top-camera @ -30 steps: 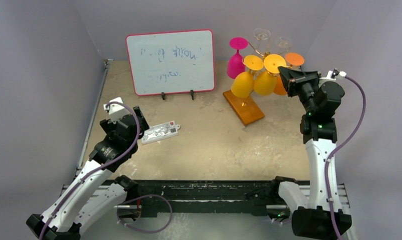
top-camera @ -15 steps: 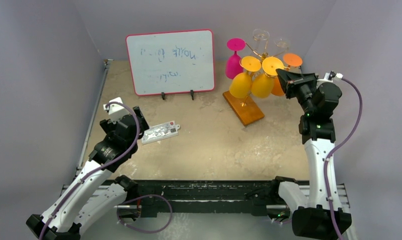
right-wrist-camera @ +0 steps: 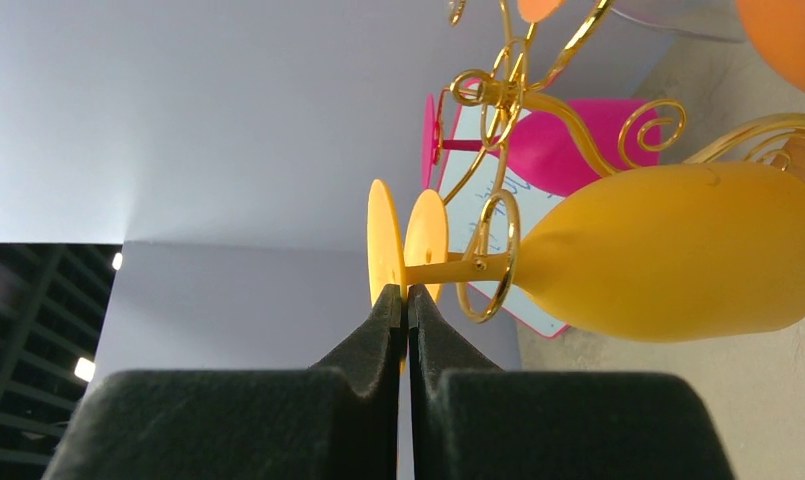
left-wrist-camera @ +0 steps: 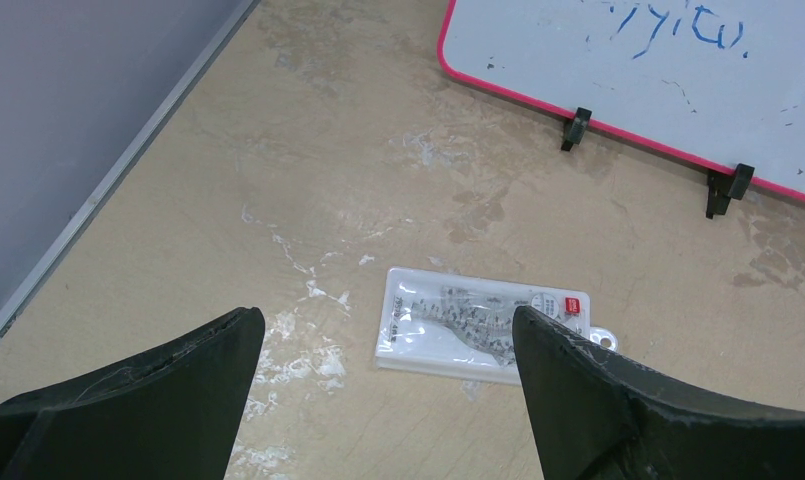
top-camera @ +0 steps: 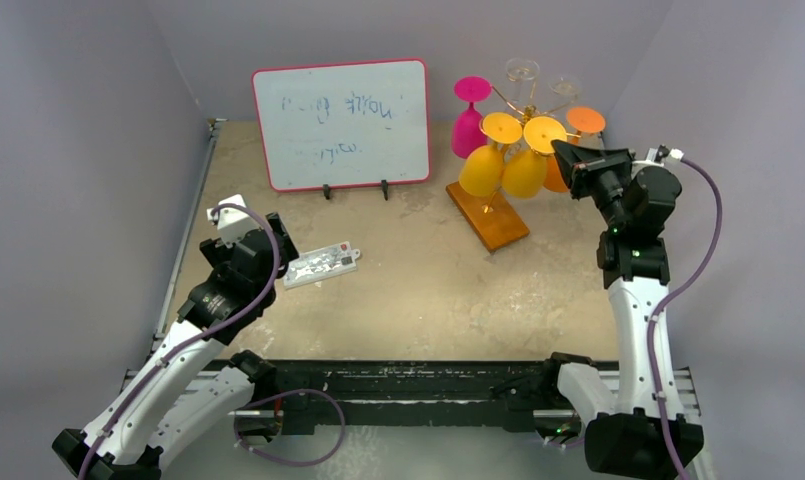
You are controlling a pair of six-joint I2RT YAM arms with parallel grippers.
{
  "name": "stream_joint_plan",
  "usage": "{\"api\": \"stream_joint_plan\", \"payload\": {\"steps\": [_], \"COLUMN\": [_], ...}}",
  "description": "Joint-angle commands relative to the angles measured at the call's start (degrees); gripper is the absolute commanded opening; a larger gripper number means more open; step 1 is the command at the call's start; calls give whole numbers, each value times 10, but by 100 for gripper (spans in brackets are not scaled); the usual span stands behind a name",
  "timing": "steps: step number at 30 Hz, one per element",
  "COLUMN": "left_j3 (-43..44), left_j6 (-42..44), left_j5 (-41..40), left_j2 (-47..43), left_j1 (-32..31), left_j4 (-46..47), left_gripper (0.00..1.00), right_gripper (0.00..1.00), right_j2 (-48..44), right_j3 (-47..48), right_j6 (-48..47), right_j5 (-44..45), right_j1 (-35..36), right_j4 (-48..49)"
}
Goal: Take the wine glass off the wine glass rack
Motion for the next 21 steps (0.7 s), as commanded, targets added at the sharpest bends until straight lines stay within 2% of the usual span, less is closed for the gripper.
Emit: {"api": "stream_joint_plan", "payload": {"steps": [1, 21], "left_j3": [22, 21], "left_j6": [-5, -7], "left_j5": [-7, -5], "left_j2": [-5, -1], "left_j1": [2, 3], "left_j4": [10, 9], "left_gripper": [94, 94], "right_gripper": [0, 0], "right_j2": [-7, -23], "right_j3": [-8, -32], "right_j6": [10, 29], "right_j5": [1, -16], "right_j1": [1, 20], "right_j4": [34, 39]}}
